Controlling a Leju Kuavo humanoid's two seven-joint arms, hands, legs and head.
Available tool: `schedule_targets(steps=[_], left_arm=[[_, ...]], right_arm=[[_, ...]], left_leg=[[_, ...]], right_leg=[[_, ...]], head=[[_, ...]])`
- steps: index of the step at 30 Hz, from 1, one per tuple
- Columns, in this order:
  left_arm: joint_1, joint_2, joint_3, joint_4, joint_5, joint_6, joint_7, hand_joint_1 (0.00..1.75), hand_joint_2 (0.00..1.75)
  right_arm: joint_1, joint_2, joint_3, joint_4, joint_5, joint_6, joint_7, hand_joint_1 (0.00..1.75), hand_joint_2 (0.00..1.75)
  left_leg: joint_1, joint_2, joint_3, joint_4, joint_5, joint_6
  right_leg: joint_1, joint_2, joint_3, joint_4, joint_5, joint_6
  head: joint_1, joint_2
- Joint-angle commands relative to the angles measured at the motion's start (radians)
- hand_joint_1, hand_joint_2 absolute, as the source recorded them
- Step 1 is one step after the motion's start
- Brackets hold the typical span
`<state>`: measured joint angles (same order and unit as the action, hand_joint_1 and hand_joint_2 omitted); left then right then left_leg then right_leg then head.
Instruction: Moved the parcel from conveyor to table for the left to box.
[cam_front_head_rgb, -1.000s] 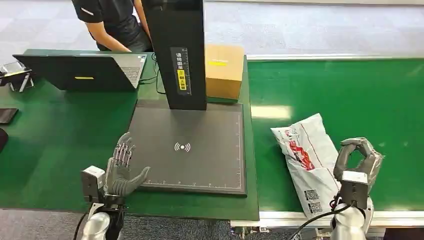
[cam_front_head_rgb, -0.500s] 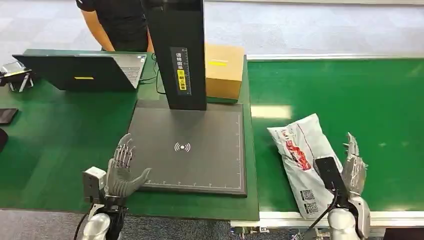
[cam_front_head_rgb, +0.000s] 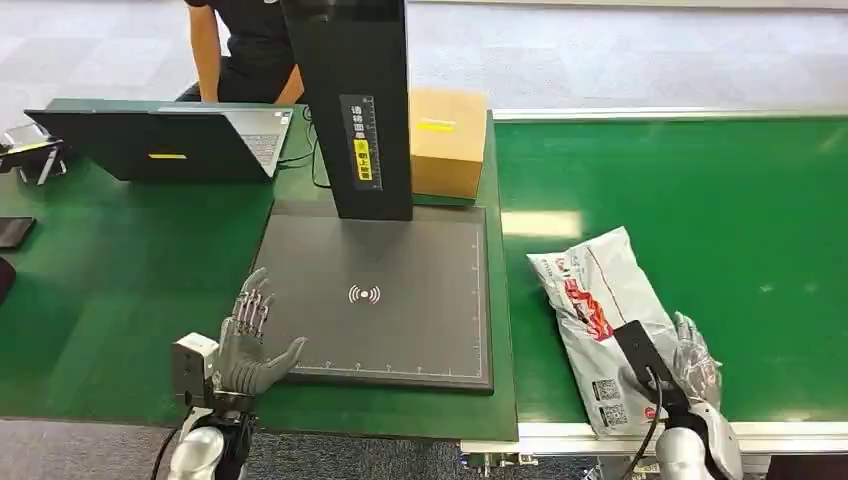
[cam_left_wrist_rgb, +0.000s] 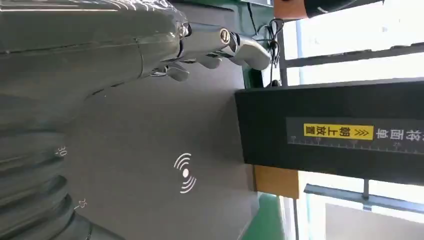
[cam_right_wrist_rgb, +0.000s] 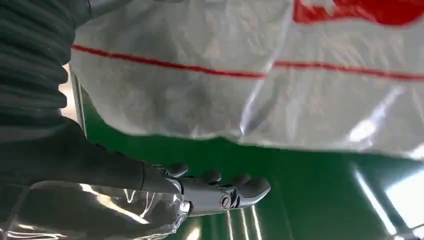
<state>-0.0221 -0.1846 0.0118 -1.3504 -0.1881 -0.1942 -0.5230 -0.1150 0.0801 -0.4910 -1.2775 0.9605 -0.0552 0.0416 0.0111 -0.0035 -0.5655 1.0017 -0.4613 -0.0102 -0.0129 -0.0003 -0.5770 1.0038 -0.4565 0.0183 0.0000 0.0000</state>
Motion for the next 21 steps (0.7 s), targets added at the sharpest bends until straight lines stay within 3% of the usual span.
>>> schedule_targets(steps=[1,9,10,11,21], left_arm=[[-0.043,0.009,-0.011,0.097,0.002,-0.004,0.002,0.0,1.75],[-0.05,0.02,-0.026,0.113,0.013,0.005,-0.004,0.0,1.75],[-0.046,0.021,-0.026,0.109,0.015,0.007,-0.005,0.0,1.75],[-0.04,0.021,-0.023,0.102,0.019,0.01,-0.006,0.0,1.75],[-0.02,0.021,-0.023,0.08,0.023,0.016,-0.005,0.0,1.75]], right_arm=[[-0.02,-0.053,-0.005,0.197,-0.013,0.116,0.052,0.0,1.75],[-0.03,-0.094,0.056,0.313,-0.116,0.23,-0.005,0.0,1.75],[-0.036,-0.097,0.065,0.322,-0.13,0.231,-0.016,1.52,1.75],[-0.042,-0.096,0.072,0.326,-0.144,0.231,-0.031,1.75,1.75],[-0.063,-0.101,0.123,0.34,-0.172,0.227,-0.035,1.75,1.75]], left_leg=[[0.0,-0.001,0.005,-0.005,0.001,0.001],[0.001,-0.001,0.004,-0.002,0.0,0.0],[0.0,-0.001,0.005,-0.003,0.001,0.001],[0.0,0.0,0.004,-0.002,0.0,0.0],[0.001,0.006,0.008,-0.003,0.001,0.0]], right_leg=[[0.0,-0.002,0.006,-0.005,0.001,-0.001],[0.001,-0.001,0.005,-0.003,0.0,0.0],[0.001,-0.001,0.005,-0.004,0.001,-0.001],[0.001,-0.001,0.005,-0.002,0.001,0.0],[0.001,0.005,0.006,-0.003,0.003,-0.001]], head=[[0.0,0.0],[0.0,0.0],[0.0,0.0],[0.0,0.0],[0.0,0.0]])
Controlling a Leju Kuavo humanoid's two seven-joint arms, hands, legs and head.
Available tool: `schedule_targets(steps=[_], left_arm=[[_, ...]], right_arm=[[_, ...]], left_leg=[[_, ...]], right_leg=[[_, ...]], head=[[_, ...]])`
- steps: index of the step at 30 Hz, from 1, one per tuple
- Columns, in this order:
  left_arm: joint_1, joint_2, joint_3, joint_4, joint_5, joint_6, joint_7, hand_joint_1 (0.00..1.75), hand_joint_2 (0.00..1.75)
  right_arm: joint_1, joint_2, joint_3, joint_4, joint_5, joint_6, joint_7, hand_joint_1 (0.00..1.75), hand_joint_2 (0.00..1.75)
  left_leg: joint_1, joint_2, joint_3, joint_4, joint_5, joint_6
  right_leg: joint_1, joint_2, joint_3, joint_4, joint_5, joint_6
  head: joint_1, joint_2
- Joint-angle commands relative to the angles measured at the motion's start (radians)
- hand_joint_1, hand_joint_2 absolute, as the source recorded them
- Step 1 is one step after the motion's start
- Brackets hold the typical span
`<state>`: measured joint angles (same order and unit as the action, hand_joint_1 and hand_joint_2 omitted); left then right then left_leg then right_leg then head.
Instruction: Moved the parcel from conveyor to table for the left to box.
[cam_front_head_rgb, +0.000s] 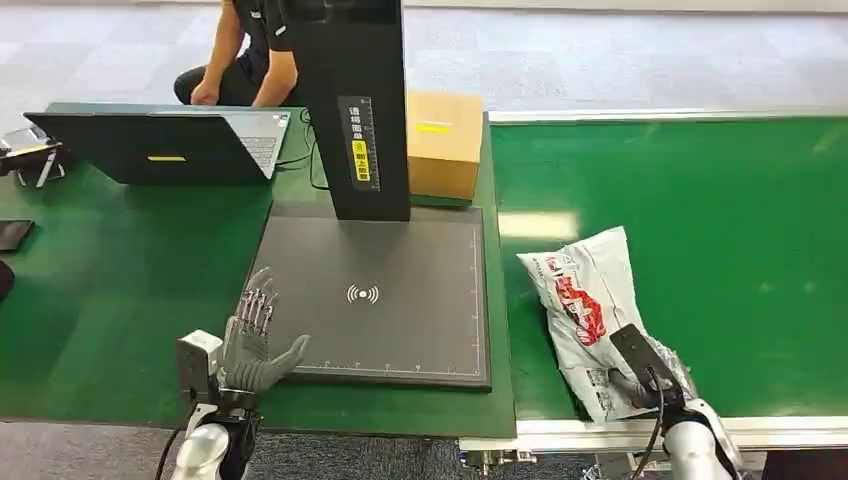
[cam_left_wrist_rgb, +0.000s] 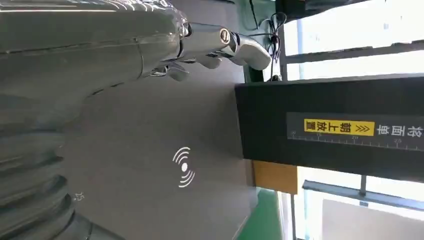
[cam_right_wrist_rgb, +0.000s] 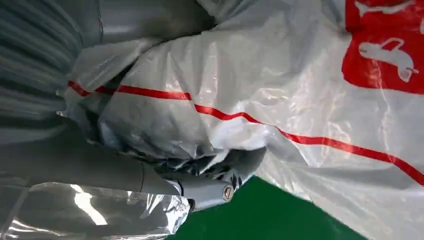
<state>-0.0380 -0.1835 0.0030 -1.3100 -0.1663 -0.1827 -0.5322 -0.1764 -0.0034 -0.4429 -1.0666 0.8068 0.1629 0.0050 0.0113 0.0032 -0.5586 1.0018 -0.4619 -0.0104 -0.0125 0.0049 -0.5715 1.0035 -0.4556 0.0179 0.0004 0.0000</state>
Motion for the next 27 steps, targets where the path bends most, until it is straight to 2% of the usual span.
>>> schedule_targets(steps=[1,5,10,12,13,15,16,18,19,21,27], left_arm=[[-0.004,0.019,-0.014,0.041,0.002,0.005,0.004,0.0,1.75],[-0.003,0.019,-0.015,0.042,0.002,0.005,0.004,0.0,1.75],[0.013,0.016,-0.003,0.012,0.009,0.013,0.007,0.0,1.75],[0.021,0.017,0.001,-0.006,0.012,0.014,0.007,0.0,1.75],[0.026,0.017,0.003,-0.016,0.015,0.013,0.008,0.0,1.75],[0.03,0.013,0.008,-0.027,0.02,0.011,0.008,0.0,1.75],[0.031,0.012,0.009,-0.029,0.02,0.011,0.008,0.0,1.75],[0.029,0.011,0.011,-0.03,0.023,0.009,0.008,0.0,1.75],[0.029,0.01,0.01,-0.03,0.022,0.01,0.009,0.0,1.75],[0.028,0.005,0.014,-0.034,0.025,0.006,0.007,0.0,1.75],[0.03,0.001,0.001,-0.01,0.017,-0.008,0.006,0.0,1.75]], right_arm=[[0.0,-0.016,0.076,0.131,-0.018,0.009,0.001,1.75,1.75],[-0.004,-0.011,0.084,0.137,-0.018,0.006,0.004,1.75,1.75],[-0.009,0.012,0.097,0.091,-0.078,-0.048,-0.086,1.75,1.75],[-0.007,0.026,0.093,0.026,-0.127,-0.116,-0.2,1.75,1.75],[-0.008,0.026,0.098,0.007,-0.127,-0.114,-0.195,1.75,1.75],[-0.003,0.042,0.095,-0.068,-0.161,-0.184,-0.298,1.75,1.75],[-0.006,0.039,0.098,-0.078,-0.16,-0.178,-0.287,1.75,1.75],[0.007,0.052,0.095,-0.144,-0.183,-0.24,-0.374,1.75,1.75],[0.006,0.051,0.098,-0.156,-0.18,-0.238,-0.37,1.75,1.75],[0.019,0.062,0.092,-0.211,-0.216,-0.305,-0.441,1.75,1.75],[0.067,0.08,0.099,-0.352,-0.244,-0.383,-0.5,1.75,1.75]], left_leg=[[0.001,-0.001,0.002,-0.002,0.001,0.0],[0.001,-0.001,0.004,-0.001,0.001,0.0],[0.001,-0.001,0.004,-0.003,0.001,0.0],[0.0,0.001,0.004,-0.002,0.001,0.0],[0.0,0.002,0.003,-0.001,0.0,0.0],[0.0,0.001,0.002,-0.003,0.001,-0.001],[0.0,0.002,0.0,-0.001,0.0,-0.001],[0.0,0.002,-0.002,-0.001,0.0,-0.001],[-0.001,0.0,-0.003,-0.001,0.0,-0.001],[-0.001,-0.001,-0.003,-0.001,0.0,0.0],[-0.001,-0.002,-0.004,-0.001,0.0,0.0]], right_leg=[[0.001,-0.001,0.002,-0.002,0.001,-0.001],[0.001,-0.001,0.004,-0.002,0.001,-0.001],[0.001,-0.001,0.004,-0.003,0.001,-0.002],[0.001,0.0,0.003,-0.002,0.001,-0.002],[0.001,0.002,0.002,0.0,0.001,-0.002],[0.0,0.001,0.001,-0.002,0.001,-0.002],[0.0,0.002,-0.001,0.001,0.001,-0.002],[0.0,0.002,-0.003,0.0,0.001,-0.002],[-0.001,0.0,-0.004,0.001,0.0,-0.001],[-0.001,-0.001,-0.004,0.0,0.0,-0.002],[-0.001,-0.002,-0.003,0.0,-0.001,-0.001]], head=[[0.0,0.0],[0.0,0.0],[0.0,0.0],[0.0,0.0],[0.0,0.0],[0.0,0.0],[0.0,0.0],[0.0,0.0],[-0.001,0.0],[0.0,0.0],[0.0,0.0]])
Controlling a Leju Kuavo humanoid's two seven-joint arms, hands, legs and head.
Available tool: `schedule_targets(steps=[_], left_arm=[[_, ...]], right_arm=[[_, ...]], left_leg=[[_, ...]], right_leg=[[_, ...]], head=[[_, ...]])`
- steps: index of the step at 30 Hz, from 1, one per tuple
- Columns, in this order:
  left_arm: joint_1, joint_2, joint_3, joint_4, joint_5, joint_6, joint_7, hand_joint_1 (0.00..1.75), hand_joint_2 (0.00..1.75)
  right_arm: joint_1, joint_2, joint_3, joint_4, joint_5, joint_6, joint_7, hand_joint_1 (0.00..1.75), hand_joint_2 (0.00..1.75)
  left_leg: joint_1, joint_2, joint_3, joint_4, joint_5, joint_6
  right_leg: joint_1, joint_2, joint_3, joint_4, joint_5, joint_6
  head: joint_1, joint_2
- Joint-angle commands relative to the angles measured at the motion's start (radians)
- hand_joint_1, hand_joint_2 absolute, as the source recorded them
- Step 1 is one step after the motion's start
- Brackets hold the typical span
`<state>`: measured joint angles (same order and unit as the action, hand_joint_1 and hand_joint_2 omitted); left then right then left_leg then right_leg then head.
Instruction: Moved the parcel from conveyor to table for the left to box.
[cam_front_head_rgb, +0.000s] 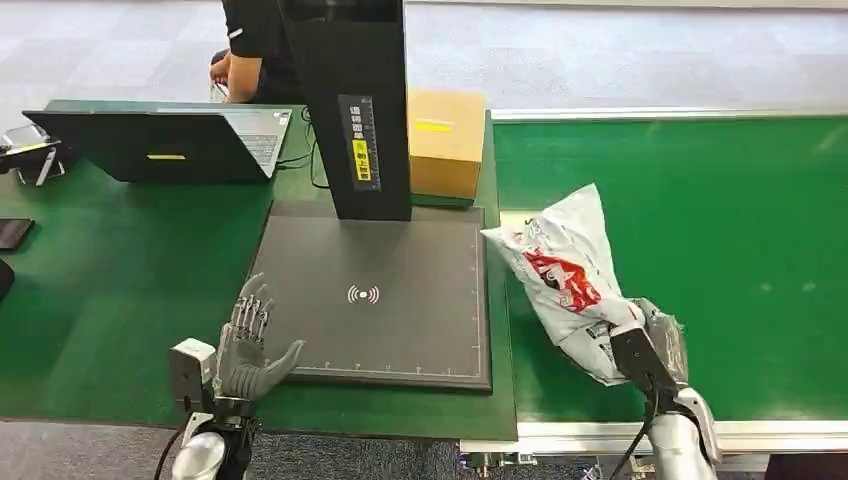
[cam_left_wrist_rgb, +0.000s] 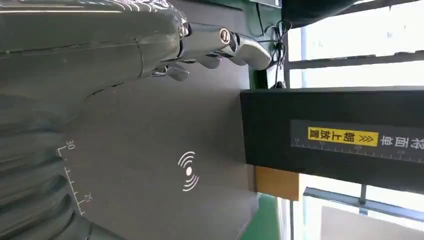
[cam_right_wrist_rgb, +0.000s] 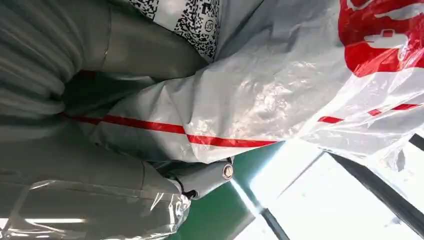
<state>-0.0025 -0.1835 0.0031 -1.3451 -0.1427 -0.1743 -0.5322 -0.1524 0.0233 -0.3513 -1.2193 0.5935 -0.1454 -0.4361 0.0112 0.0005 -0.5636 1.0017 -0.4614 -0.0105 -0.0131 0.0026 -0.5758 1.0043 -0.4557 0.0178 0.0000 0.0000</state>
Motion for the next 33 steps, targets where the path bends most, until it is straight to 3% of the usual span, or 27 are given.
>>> schedule_targets(steps=[1,7,14,18,24,28,30,31,33], left_arm=[[-0.007,0.001,-0.001,0.029,-0.008,-0.016,0.004,0.0,1.75],[-0.018,0.006,-0.011,0.042,-0.007,-0.011,-0.016,0.0,1.75],[-0.047,0.013,-0.033,0.087,-0.002,0.0,-0.042,0.0,1.75],[-0.062,0.018,-0.041,0.089,0.011,0.015,-0.057,0.0,1.75],[-0.098,0.03,-0.072,0.155,0.017,0.001,-0.055,0.0,1.75],[-0.1,0.035,-0.083,0.153,0.019,0.009,-0.064,0.0,1.75],[-0.101,0.036,-0.083,0.152,0.02,0.012,-0.064,0.0,1.75],[-0.103,0.036,-0.082,0.153,0.02,0.014,-0.065,0.0,1.75],[-0.111,0.034,-0.078,0.157,0.022,0.019,-0.065,0.0,1.75]], right_arm=[[0.046,0.056,0.009,-0.212,-0.034,-0.091,-0.076,1.75,1.75],[0.04,0.035,0.064,-0.271,-0.029,-0.103,-0.072,1.75,1.75],[-0.06,-0.063,0.24,-0.108,0.113,-0.02,0.005,1.75,1.75],[-0.159,-0.11,0.342,-0.021,0.128,-0.026,0.016,1.75,1.75],[-0.374,-0.141,0.576,0.173,0.198,0.054,-0.002,1.75,1.75],[-0.515,-0.105,0.727,0.275,0.209,0.085,-0.04,1.75,1.75],[-0.534,-0.099,0.756,0.289,0.194,0.073,-0.024,1.75,1.75],[-0.563,-0.092,0.795,0.31,0.193,0.101,-0.05,1.75,1.75],[-0.644,-0.034,0.869,0.399,0.178,0.143,-0.037,1.75,1.75]], left_leg=[[-0.001,0.0,0.0,-0.001,0.0,0.0],[-0.001,0.001,-0.001,-0.001,0.0,0.0],[-0.001,0.003,0.0,-0.002,0.0,0.001],[-0.001,0.003,-0.001,-0.001,0.0,0.001],[-0.001,0.009,0.001,-0.001,0.001,0.001],[-0.002,0.007,0.0,-0.001,0.001,0.0],[-0.001,0.011,0.001,-0.002,0.001,0.0],[-0.001,0.006,0.0,-0.001,0.001,0.0],[-0.001,0.008,0.0,-0.001,0.001,0.0]], right_leg=[[0.0,0.0,0.0,0.0,0.0,-0.001],[-0.001,0.001,-0.002,0.0,0.0,-0.001],[0.0,0.003,-0.001,-0.001,0.001,0.0],[-0.001,0.004,-0.002,-0.001,0.001,0.0],[-0.001,0.009,-0.002,0.0,0.003,-0.001],[-0.001,0.007,-0.003,0.001,0.003,-0.001],[-0.001,0.011,-0.003,0.0,0.004,-0.002],[-0.001,0.006,-0.004,0.002,0.002,-0.001],[-0.001,0.008,-0.004,0.002,0.003,-0.002]], head=[[0.0,0.0],[0.0,0.0],[0.0,0.0],[0.0,0.0],[0.0,0.0],[0.001,0.0],[0.0,0.0],[0.0,0.0],[0.0,0.0]])
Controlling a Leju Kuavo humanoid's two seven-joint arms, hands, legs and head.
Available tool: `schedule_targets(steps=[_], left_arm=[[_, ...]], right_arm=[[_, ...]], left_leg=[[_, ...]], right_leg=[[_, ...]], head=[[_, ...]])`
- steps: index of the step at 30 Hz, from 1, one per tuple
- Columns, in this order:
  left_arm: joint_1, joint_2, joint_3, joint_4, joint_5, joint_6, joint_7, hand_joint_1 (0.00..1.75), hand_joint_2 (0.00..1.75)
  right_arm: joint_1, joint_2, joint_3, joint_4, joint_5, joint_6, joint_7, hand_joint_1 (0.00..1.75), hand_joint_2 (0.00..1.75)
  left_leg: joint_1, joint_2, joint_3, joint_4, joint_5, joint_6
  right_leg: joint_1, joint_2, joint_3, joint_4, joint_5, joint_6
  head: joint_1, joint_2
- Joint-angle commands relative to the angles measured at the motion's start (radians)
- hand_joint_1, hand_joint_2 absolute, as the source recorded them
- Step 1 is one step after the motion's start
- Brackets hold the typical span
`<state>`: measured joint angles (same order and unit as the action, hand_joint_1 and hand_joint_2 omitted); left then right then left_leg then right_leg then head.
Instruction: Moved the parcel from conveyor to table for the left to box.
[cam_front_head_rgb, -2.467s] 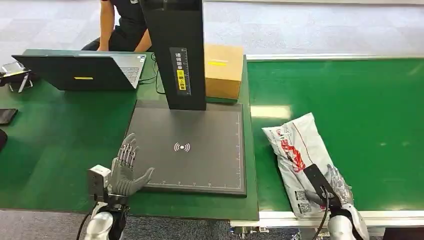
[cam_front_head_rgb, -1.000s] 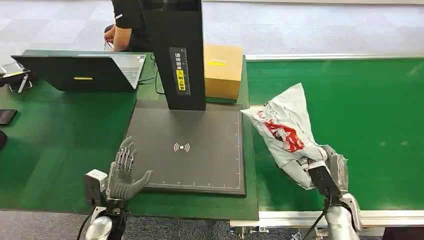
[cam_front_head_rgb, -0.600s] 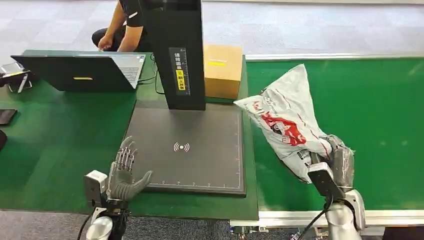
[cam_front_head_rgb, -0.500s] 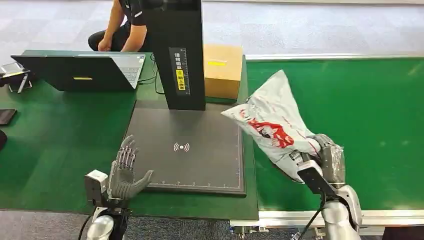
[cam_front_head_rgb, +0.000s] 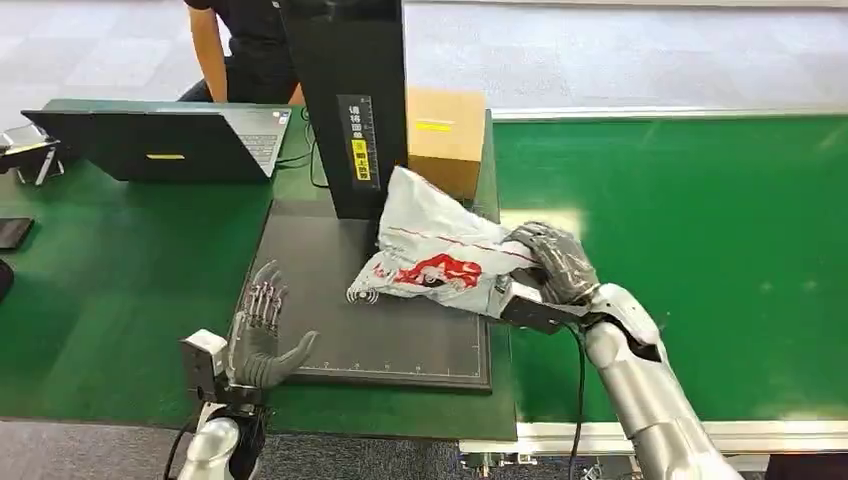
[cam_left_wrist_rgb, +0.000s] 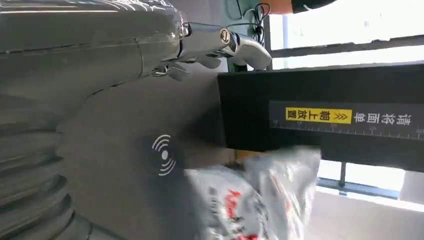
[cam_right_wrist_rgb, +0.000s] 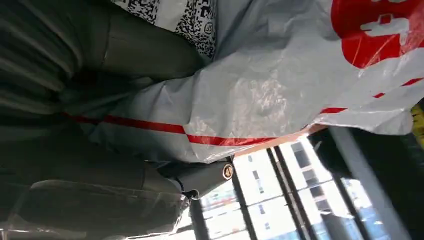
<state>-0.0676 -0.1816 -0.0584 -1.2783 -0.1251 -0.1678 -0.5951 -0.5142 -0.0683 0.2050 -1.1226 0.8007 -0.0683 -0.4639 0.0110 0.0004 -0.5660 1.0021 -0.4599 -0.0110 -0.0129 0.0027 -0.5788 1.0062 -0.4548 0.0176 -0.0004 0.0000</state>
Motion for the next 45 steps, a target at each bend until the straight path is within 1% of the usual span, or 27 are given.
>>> schedule_targets(steps=[1,2,3,5,6,7,9,10,11,12,16,17,19,21,25,26,28,29,31,32,34,35,37,38,40,41,45], left_arm=[[-0.052,0.034,-0.022,0.096,0.003,0.007,0.003,0.0,1.75],[-0.058,0.033,-0.025,0.102,0.002,0.008,0.004,0.0,1.75],[-0.06,0.034,-0.029,0.103,0.001,0.005,0.006,0.0,1.75],[-0.062,0.034,-0.031,0.099,0.002,0.004,0.005,0.0,1.75],[-0.061,0.033,-0.028,0.089,0.003,0.002,0.008,0.0,1.75],[-0.049,0.038,-0.032,0.059,0.008,0.004,0.01,0.0,1.75],[-0.041,0.039,-0.028,0.043,0.013,0.006,0.013,0.0,1.75],[-0.037,0.04,-0.027,0.037,0.015,0.007,0.015,0.0,1.75],[-0.028,0.037,-0.02,0.025,0.016,0.011,0.016,0.0,1.75],[-0.024,0.037,-0.017,0.021,0.016,0.012,0.016,0.0,1.75],[-0.018,0.033,-0.011,0.014,0.016,0.014,0.017,0.0,1.75],[-0.018,0.032,-0.008,0.014,0.016,0.014,0.017,0.0,1.75],[-0.018,0.031,-0.007,0.014,0.015,0.015,0.017,0.0,1.75],[-0.018,0.03,-0.008,0.011,0.015,0.017,0.017,0.0,1.75],[-0.007,0.027,-0.001,-0.009,0.02,0.027,0.018,0.0,1.75],[0.003,0.022,0.009,-0.021,0.029,0.036,0.017,0.0,1.75],[0.009,0.023,0.01,-0.029,0.032,0.038,0.018,0.0,1.75],[0.017,0.02,0.014,-0.038,0.041,0.042,0.016,0.0,1.75],[0.026,0.022,0.011,-0.046,0.043,0.043,0.016,0.0,1.75],[0.031,0.023,0.01,-0.052,0.045,0.045,0.017,0.0,1.75],[0.034,0.024,0.011,-0.054,0.046,0.047,0.017,0.0,1.75],[0.037,0.023,0.012,-0.056,0.05,0.049,0.018,0.0,1.75],[0.041,0.02,0.013,-0.059,0.051,0.05,0.018,0.0,1.75],[0.044,0.019,0.011,-0.061,0.054,0.047,0.022,0.0,1.75],[0.049,0.018,0.01,-0.062,0.054,0.046,0.022,0.0,1.75],[0.054,0.014,0.013,-0.069,0.059,0.041,0.02,0.0,1.75],[0.06,0.011,0.018,-0.08,0.06,0.033,0.024,0.0,1.75]], right_arm=[[-0.318,0.08,0.357,0.356,-0.038,0.101,-0.022,1.75,1.75],[-0.341,0.106,0.378,0.401,-0.047,0.093,-0.017,1.75,1.75],[-0.35,0.123,0.388,0.423,-0.048,0.095,-0.011,1.75,1.75],[-0.368,0.148,0.404,0.47,-0.051,0.098,-0.019,1.75,1.75],[-0.376,0.17,0.416,0.501,-0.053,0.092,-0.019,1.75,1.75],[-0.383,0.199,0.42,0.554,-0.075,0.084,-0.009,1.75,1.75],[-0.381,0.208,0.423,0.574,-0.084,0.07,-0.006,1.75,1.75],[-0.382,0.213,0.426,0.587,-0.092,0.061,-0.007,0.44,1.75],[-0.377,0.219,0.418,0.599,-0.112,0.057,0.006,0.09,1.75],[-0.371,0.22,0.408,0.6,-0.124,0.052,0.005,0.0,1.75],[-0.353,0.213,0.375,0.595,-0.166,0.039,-0.011,0.0,1.75],[-0.337,0.21,0.34,0.582,-0.208,0.04,-0.03,0.0,1.75],[-0.322,0.201,0.328,0.566,-0.224,0.04,-0.041,0.0,1.75],[-0.285,0.191,0.282,0.52,-0.283,0.038,-0.073,0.0,1.75],[-0.18,0.155,0.224,0.351,-0.382,0.062,-0.085,0.0,1.75],[-0.111,0.148,0.167,0.256,-0.482,0.1,-0.11,0.0,1.75],[-0.071,0.133,0.16,0.202,-0.503,0.108,-0.104,0.0,1.75],[0.007,0.139,0.088,0.111,-0.657,0.192,-0.127,0.0,1.75],[0.078,0.115,0.092,0.027,-0.663,0.19,-0.125,0.0,1.75],[0.133,0.113,0.073,-0.037,-0.686,0.184,-0.139,0.0,1.75],[0.169,0.11,0.068,-0.075,-0.699,0.194,-0.139,0.0,1.75],[0.215,0.126,0.037,-0.111,-0.746,0.223,-0.132,0.0,1.75],[0.27,0.142,0.009,-0.148,-0.775,0.237,-0.123,0.0,1.75],[0.303,0.161,-0.023,-0.171,-0.785,0.219,-0.11,0.0,1.75],[0.324,0.165,-0.036,-0.183,-0.776,0.207,-0.11,0.0,1.75],[0.346,0.186,-0.088,-0.191,-0.731,0.091,-0.09,0.0,1.75],[0.397,0.181,-0.167,-0.213,-0.748,0.095,-0.086,0.0,1.75]], left_leg=[[-0.001,0.007,0.003,-0.002,0.0,0.0],[-0.001,0.007,0.002,-0.001,-0.001,0.0],[-0.001,0.011,0.002,-0.002,-0.001,0.0],[-0.001,0.007,0.002,-0.001,0.0,0.0],[-0.001,0.008,0.003,-0.002,0.0,0.0],[-0.001,0.004,0.002,-0.001,0.001,-0.001],[0.0,0.005,0.002,-0.002,0.0,-0.001],[0.0,0.003,0.001,-0.001,0.0,-0.001],[0.0,0.003,0.002,-0.002,0.0,0.0],[0.0,0.003,0.002,-0.001,0.0,-0.001],[0.0,0.001,0.002,-0.002,0.001,0.0],[0.0,0.0,0.001,-0.001,0.001,0.0],[0.0,0.0,0.0,-0.001,0.001,0.0],[0.0,-0.001,0.0,-0.001,0.001,-0.001],[0.001,-0.003,0.003,-0.003,0.002,0.0],[0.0,-0.003,0.001,-0.001,0.001,-0.001],[0.001,-0.004,0.002,-0.002,0.001,0.0],[0.0,-0.004,0.002,-0.002,0.001,0.0],[0.001,-0.006,0.003,-0.003,0.001,0.0],[0.001,-0.006,0.002,-0.002,0.001,-0.001],[0.001,-0.006,0.002,-0.002,0.0,-0.001],[0.0,-0.006,0.002,-0.002,0.0,0.0],[0.0,-0.005,0.001,-0.002,0.0,0.0],[0.0,-0.004,0.001,-0.001,0.0,0.0],[0.0,-0.005,0.001,-0.002,0.0,0.0],[0.0,-0.005,0.001,-0.002,0.0,0.0],[0.0,-0.004,0.001,-0.002,0.0,0.0]], right_leg=[[-0.001,0.007,0.0,0.0,0.001,-0.002],[-0.001,0.007,-0.001,0.001,0.001,-0.001],[-0.001,0.011,-0.002,0.001,0.002,-0.002],[-0.001,0.007,-0.001,0.001,0.001,-0.001],[0.0,0.008,0.0,0.0,0.002,-0.002],[0.0,0.005,-0.001,0.001,0.001,-0.001],[0.0,0.004,0.0,0.0,0.001,-0.002],[0.0,0.003,0.0,0.001,0.0,-0.001],[0.0,0.003,0.001,0.0,0.0,-0.002],[0.0,0.003,0.0,0.0,0.0,-0.001],[0.0,0.001,0.001,0.0,0.0,-0.001],[0.0,0.0,0.001,0.0,0.0,-0.001],[0.0,0.0,0.001,0.0,0.0,-0.001],[0.0,0.0,0.0,0.0,0.0,-0.001],[0.001,-0.003,0.004,-0.003,0.0,-0.002],[0.001,-0.003,0.001,-0.001,-0.001,-0.001],[0.001,-0.004,0.003,-0.002,-0.001,-0.001],[0.001,-0.004,0.003,-0.002,-0.001,-0.001],[0.001,-0.006,0.005,-0.003,-0.001,-0.001],[0.001,-0.006,0.004,-0.003,-0.001,-0.001],[0.001,-0.005,0.003,-0.002,-0.002,-0.001],[0.001,-0.006,0.004,-0.003,-0.002,-0.001],[0.001,-0.005,0.003,-0.002,-0.002,-0.001],[0.001,-0.004,0.002,-0.002,-0.002,-0.001],[0.001,-0.005,0.002,-0.002,-0.002,-0.001],[0.001,-0.005,0.003,-0.002,-0.002,-0.002],[0.0,-0.004,0.003,-0.002,-0.002,-0.001]], head=[[0.0,0.0],[0.0,0.0],[0.0,0.0],[0.0,0.0],[0.0,0.0],[0.001,0.0],[0.0,0.0],[0.0,0.0],[0.0,0.0],[0.0,0.0],[0.0,0.0],[0.0,0.0],[0.001,0.0],[0.0,0.0],[0.0,0.0],[0.0,0.0],[0.0,0.0],[0.0,0.0],[0.0,0.0],[0.0,0.0],[0.001,0.0],[0.0,0.0],[0.001,0.0],[0.0,0.0],[0.0,0.0],[0.0,0.0],[0.0,0.0]])
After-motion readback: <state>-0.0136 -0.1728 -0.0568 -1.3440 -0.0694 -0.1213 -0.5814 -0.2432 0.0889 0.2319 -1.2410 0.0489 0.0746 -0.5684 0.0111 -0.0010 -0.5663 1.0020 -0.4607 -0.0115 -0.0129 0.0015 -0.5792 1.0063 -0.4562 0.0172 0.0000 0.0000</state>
